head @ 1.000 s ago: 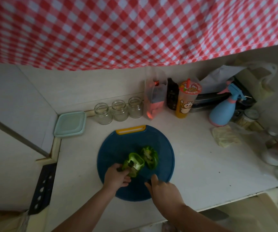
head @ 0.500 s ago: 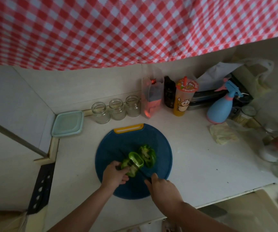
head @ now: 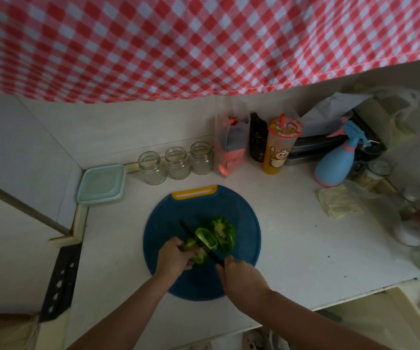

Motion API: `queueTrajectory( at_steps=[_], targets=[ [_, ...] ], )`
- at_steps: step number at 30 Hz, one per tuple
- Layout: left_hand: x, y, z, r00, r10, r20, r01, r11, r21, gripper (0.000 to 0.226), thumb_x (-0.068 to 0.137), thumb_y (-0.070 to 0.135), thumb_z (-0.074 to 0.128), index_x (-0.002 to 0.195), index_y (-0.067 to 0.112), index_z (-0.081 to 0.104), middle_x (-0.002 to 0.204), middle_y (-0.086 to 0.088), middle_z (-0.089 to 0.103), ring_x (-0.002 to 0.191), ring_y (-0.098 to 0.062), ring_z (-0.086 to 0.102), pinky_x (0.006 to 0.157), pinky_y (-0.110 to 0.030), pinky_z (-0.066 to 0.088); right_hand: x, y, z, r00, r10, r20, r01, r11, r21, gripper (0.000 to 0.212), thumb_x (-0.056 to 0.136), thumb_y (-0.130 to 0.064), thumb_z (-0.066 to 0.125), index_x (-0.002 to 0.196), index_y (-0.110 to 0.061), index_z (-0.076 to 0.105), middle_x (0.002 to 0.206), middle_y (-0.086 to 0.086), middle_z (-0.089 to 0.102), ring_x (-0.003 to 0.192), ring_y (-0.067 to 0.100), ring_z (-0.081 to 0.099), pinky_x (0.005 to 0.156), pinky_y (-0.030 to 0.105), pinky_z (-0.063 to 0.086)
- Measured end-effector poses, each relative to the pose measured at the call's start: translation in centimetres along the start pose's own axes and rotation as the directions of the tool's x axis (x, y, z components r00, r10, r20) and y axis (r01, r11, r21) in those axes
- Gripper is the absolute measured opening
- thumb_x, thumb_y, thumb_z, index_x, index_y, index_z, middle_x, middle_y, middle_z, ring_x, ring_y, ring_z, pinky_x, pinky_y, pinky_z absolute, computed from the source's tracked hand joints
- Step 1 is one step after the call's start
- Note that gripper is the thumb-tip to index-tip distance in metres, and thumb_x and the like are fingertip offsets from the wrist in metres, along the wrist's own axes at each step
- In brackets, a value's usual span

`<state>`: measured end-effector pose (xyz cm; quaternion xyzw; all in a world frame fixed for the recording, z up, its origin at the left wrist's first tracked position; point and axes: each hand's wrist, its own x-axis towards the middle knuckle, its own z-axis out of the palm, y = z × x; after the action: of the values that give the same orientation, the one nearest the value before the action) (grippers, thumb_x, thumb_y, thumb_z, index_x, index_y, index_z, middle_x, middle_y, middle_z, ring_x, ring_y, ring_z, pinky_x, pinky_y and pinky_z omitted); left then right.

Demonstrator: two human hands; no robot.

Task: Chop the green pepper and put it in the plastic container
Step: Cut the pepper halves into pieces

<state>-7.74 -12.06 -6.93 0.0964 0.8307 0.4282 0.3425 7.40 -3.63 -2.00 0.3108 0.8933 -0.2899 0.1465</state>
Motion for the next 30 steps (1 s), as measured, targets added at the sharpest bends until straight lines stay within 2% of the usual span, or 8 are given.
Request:
queueTrajectory(
  at_steps=[6, 9, 13, 16, 20, 24, 26, 30],
  targets=[
    [0.3, -0.5, 0.2, 1.000, 0.013, -0.016, -0.013, 1.000, 0.004, 0.022, 0.084, 0.004, 0.065, 0.074, 0.007, 0.046, 0.073, -0.010, 0.059, 0.058, -0.020, 0.062, 0.051, -0.029, 0.056, 1.2, -1.3, -0.1, 0.998, 0.045, 0.052, -0.043, 0.998, -0.044, 0.037, 0.104, -0.033, 0.027, 0.115, -0.005, 0.048, 0.113, 0.014, 0.063, 0.103, 0.030, 0.062, 0.080, 0.036, 0.048],
    [0.4, -0.7, 0.3, 0.999, 0.036, -0.015, -0.035, 0.999, 0.020, 0.023, 0.084, 0.005, 0.065, 0.075, 0.007, 0.045, 0.073, -0.010, 0.060, 0.058, -0.019, 0.061, 0.052, -0.031, 0.056, 2.3, -1.7, -0.2, 0.993, 0.052, 0.110, -0.040, 0.992, -0.116, 0.027, 0.101, -0.018, 0.036, 0.119, -0.003, 0.048, 0.119, 0.014, 0.060, 0.108, 0.031, 0.060, 0.085, 0.039, 0.049],
    [0.3, -0.7, 0.4, 0.999, 0.039, -0.005, -0.038, 0.999, 0.027, 0.023, 0.084, 0.008, 0.066, 0.076, 0.009, 0.044, 0.078, -0.010, 0.059, 0.065, -0.020, 0.063, 0.051, -0.028, 0.055, 3.4, -2.0, 0.7, 0.990, 0.045, 0.132, -0.022, 0.985, -0.171, 0.027, 0.097, -0.007, 0.041, 0.123, -0.003, 0.045, 0.120, 0.014, 0.060, 0.109, 0.031, 0.060, 0.087, 0.040, 0.049],
    [0.4, -0.7, 0.3, 1.000, -0.012, 0.007, 0.012, 1.000, -0.006, 0.021, 0.085, 0.009, 0.066, 0.080, 0.008, 0.046, 0.085, -0.011, 0.059, 0.074, -0.020, 0.064, 0.053, -0.029, 0.057, 3.6, -1.6, 1.7, 0.994, 0.040, 0.105, -0.027, 0.991, -0.128, 0.025, 0.100, -0.013, 0.035, 0.122, -0.005, 0.042, 0.118, 0.014, 0.061, 0.106, 0.032, 0.061, 0.085, 0.040, 0.048],
    [0.4, -0.4, 0.1, 0.998, -0.065, 0.015, 0.065, 0.997, -0.048, 0.018, 0.084, 0.010, 0.067, 0.084, 0.006, 0.050, 0.090, -0.013, 0.061, 0.077, -0.020, 0.064, 0.059, -0.035, 0.059, 4.0, -1.3, 2.2, 0.996, 0.052, 0.069, -0.049, 0.998, -0.037, 0.031, 0.104, -0.027, 0.025, 0.119, -0.007, 0.043, 0.115, 0.014, 0.063, 0.105, 0.032, 0.061, 0.084, 0.039, 0.047],
    [0.3, -0.6, -0.2, 0.999, -0.011, 0.033, 0.010, 1.000, 0.024, 0.020, 0.083, 0.012, 0.068, 0.083, 0.007, 0.049, 0.088, -0.010, 0.061, 0.078, -0.020, 0.065, 0.058, -0.030, 0.058, 4.8, -1.4, 2.0, 0.996, 0.051, 0.070, -0.054, 0.997, 0.045, 0.029, 0.103, -0.022, 0.031, 0.118, -0.005, 0.048, 0.117, 0.014, 0.061, 0.106, 0.031, 0.059, 0.087, 0.037, 0.046],
    [0.2, -0.7, -0.8, 0.999, 0.003, 0.033, -0.006, 0.997, 0.073, 0.018, 0.082, 0.014, 0.069, 0.085, 0.010, 0.051, 0.089, -0.010, 0.062, 0.079, -0.020, 0.065, 0.059, -0.032, 0.058, 5.0, -1.3, 1.7, 0.996, 0.050, 0.077, -0.057, 0.994, 0.090, 0.032, 0.103, -0.026, 0.031, 0.117, -0.004, 0.050, 0.116, 0.015, 0.061, 0.107, 0.030, 0.059, 0.087, 0.037, 0.046],
    [0.6, -0.8, -3.0, 0.998, 0.028, -0.057, -0.023, 0.996, 0.085, 0.017, 0.085, 0.017, 0.067, 0.096, 0.012, 0.055, 0.095, -0.009, 0.063, 0.081, -0.021, 0.064, 0.066, -0.038, 0.059, 4.6, -0.6, 1.7, 0.997, 0.045, 0.066, -0.052, 0.992, 0.113, 0.039, 0.103, -0.035, 0.029, 0.116, -0.005, 0.049, 0.114, 0.017, 0.062, 0.104, 0.031, 0.060, 0.085, 0.036, 0.046]
  ],
)
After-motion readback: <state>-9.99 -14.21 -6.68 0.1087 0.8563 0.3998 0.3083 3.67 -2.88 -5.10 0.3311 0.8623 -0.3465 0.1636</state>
